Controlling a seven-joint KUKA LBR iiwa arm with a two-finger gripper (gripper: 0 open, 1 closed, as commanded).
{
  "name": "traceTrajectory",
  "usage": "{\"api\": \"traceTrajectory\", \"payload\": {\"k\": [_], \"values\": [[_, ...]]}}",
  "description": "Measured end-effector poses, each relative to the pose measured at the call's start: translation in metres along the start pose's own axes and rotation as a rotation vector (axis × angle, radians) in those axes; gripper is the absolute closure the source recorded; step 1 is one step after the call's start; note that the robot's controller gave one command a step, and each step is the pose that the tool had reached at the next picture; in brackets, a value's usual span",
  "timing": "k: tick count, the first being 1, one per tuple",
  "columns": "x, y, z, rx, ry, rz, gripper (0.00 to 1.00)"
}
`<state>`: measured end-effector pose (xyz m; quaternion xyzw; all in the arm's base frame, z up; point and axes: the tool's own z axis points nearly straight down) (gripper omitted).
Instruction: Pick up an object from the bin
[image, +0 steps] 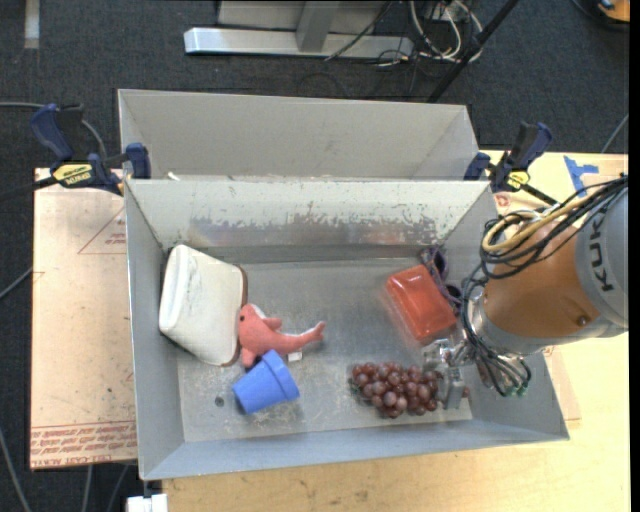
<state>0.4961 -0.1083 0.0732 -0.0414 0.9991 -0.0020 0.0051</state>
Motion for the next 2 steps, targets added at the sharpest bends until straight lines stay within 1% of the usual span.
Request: {"api": "traceTrajectory", "payload": {"k": [2], "values": [[0.0009,0.0002,-0.0053,-0.001,0.003,0.000,1.00]]}}
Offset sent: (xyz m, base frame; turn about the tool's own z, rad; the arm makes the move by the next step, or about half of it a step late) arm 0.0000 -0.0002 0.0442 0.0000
